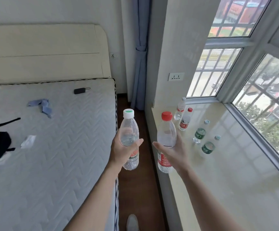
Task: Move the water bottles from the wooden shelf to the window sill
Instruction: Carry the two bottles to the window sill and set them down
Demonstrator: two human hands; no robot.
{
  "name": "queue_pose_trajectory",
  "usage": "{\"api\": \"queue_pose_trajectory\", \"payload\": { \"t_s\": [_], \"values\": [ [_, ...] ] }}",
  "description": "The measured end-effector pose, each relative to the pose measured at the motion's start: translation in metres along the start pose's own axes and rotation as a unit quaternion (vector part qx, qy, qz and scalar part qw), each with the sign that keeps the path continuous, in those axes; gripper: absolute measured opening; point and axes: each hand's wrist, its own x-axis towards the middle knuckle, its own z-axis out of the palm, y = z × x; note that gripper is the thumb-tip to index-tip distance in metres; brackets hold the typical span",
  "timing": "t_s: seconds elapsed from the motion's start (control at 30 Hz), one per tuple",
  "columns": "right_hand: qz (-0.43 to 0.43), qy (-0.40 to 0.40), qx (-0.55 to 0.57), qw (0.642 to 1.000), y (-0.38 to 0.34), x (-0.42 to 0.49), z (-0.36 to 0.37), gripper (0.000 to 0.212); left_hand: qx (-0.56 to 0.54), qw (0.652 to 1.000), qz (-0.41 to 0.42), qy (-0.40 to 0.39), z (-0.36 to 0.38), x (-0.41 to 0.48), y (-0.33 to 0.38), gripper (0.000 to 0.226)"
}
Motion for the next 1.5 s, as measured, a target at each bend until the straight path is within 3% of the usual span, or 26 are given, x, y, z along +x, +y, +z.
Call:
{"api": "queue_pose_trajectory", "payload": {
  "t_s": [0.27,0.83,0.97,1.23,1.5],
  "values": [
    [0.007,0.026,-0.018,0.999,-0.005,0.125,0.045,0.063,-0.006,0.999,-0.002,-0.035,0.003,0.136,-0.007,0.057],
    [0.031,0.066,-0.036,0.997,0.043,0.355,0.055,0.058,0.007,0.993,0.005,-0.115,0.088,0.381,-0.019,0.065],
    [0.054,0.084,-0.014,0.995,0.046,0.402,0.037,0.047,0.036,0.987,0.019,-0.155,0.131,0.436,-0.008,0.053],
    [0.124,0.215,-0.018,0.969,0.063,0.437,-0.030,0.051,0.044,0.954,0.019,-0.297,0.234,0.489,0.012,0.062],
    [0.225,0.385,-0.036,0.894,0.086,0.402,-0.074,0.054,0.061,0.882,0.035,-0.466,0.311,0.492,0.000,0.050]
  ]
}}
